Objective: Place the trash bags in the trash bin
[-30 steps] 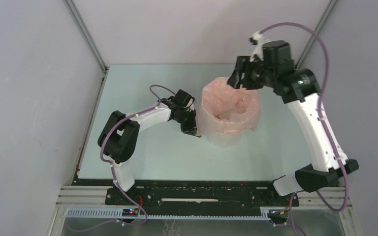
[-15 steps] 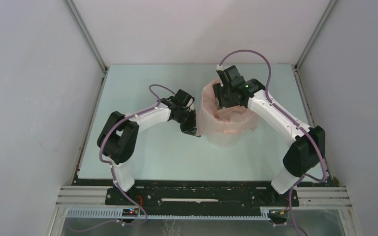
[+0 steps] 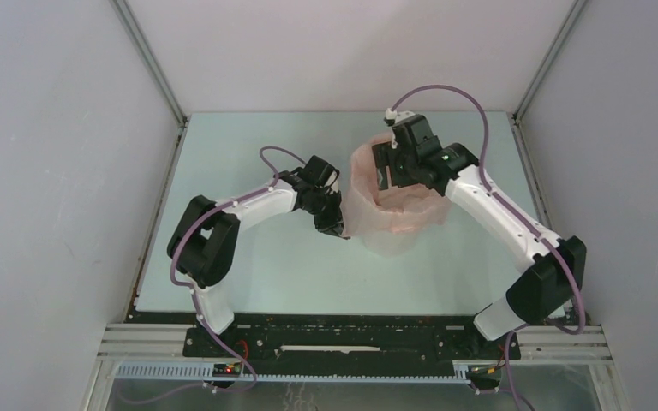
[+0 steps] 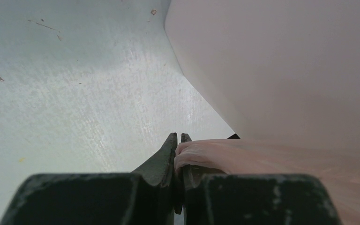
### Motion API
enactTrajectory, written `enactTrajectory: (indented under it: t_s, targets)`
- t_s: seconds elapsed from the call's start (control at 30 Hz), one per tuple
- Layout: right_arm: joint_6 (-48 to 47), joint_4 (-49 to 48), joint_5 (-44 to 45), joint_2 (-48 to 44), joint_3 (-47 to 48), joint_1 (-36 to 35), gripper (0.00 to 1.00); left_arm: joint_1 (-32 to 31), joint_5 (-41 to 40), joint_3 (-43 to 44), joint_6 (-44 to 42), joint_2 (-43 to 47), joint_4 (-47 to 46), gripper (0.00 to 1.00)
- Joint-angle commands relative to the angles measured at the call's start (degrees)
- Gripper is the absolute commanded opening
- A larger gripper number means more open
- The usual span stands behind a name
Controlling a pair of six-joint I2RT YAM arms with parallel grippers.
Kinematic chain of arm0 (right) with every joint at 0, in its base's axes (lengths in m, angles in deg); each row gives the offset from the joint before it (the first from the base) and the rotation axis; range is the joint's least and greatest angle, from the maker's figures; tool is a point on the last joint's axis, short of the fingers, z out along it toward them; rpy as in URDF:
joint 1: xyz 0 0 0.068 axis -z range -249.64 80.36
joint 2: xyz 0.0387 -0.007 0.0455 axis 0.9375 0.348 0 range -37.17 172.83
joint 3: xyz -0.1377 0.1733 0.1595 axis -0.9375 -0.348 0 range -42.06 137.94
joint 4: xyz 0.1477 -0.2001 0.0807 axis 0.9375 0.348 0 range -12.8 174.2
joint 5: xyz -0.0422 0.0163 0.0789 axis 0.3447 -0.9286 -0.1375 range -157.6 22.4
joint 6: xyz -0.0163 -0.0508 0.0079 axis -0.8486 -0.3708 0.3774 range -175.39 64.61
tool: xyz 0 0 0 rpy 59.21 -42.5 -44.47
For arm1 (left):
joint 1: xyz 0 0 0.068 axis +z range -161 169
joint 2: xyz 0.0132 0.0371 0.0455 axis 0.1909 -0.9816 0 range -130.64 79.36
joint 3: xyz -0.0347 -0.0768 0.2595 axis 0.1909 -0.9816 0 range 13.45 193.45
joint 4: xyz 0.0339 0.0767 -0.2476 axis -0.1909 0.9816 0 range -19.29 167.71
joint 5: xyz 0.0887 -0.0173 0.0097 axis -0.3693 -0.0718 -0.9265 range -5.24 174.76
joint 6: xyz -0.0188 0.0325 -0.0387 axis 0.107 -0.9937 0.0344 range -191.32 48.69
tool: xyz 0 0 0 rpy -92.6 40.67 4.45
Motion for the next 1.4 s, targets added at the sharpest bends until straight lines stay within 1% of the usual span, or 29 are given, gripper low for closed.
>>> enactTrajectory:
  t_s: [0.0, 0.1, 0.17, 0.23, 0.37, 0.43, 0.57, 0.73, 1.13, 1.23, 1.37]
  targets:
    - [-2.27, 4.73, -0.09, -4.24, 0.82, 1.46, 0.81, -0.42, -0.65, 2.25, -0.94, 2.66, 0.42, 0.1]
    - [-1.62, 6.0, 8.76, -3.1, 0.17, 3.89, 0.79, -0.44, -0.6, 2.22, -0.9, 2.56, 0.42, 0.11]
    - [-0.72, 7.14, 11.46, -1.51, 0.37, 5.03, 0.78, -0.44, -0.69, 2.28, -1.08, 2.72, 0.59, 0.11]
    - [-0.09, 7.59, 9.93, -0.25, 1.02, 4.8, 0.76, -0.46, -0.88, 2.39, -1.26, 2.77, 0.81, 0.11]
    - [-0.53, 6.11, 7.39, -0.08, 2.93, -0.44, 0.76, -0.46, -0.76, 3.42, -1.64, 2.5, 1.67, 0.11]
    - [1.25, 5.16, 4.73, -0.13, 2.76, -1.4, 0.76, -0.44, -0.6, 3.72, -1.58, 2.43, 1.62, 0.11]
    - [3.62, 4.3, 3.99, 0.44, -1.86, -1.54, 0.76, -0.46, 0.16, 4.32, -1.42, 2.03, 1.56, 0.11]
    - [3.24, -0.94, 0.21, 0.14, -10.94, -1.46, 0.76, -0.45, 0.51, 4.91, -1.47, 1.86, 1.56, 0.11]
    - [7.46, -10.94, -2.84, 8.85, -14.34, -1.53, 0.75, -0.46, 1.78, 5.12, -0.76, 1.15, 0.97, 0.11]
    - [8.61, -12.32, -3.21, 9.98, -15.69, -1.54, 0.75, -0.45, 1.54, 4.91, -0.76, 1.62, 0.95, 0.11]
    - [9.26, -11.7, -3.63, 10.08, -17.34, -1.63, 0.75, -0.46, 1.11, 4.31, -1.02, 2.37, 0.95, 0.11]
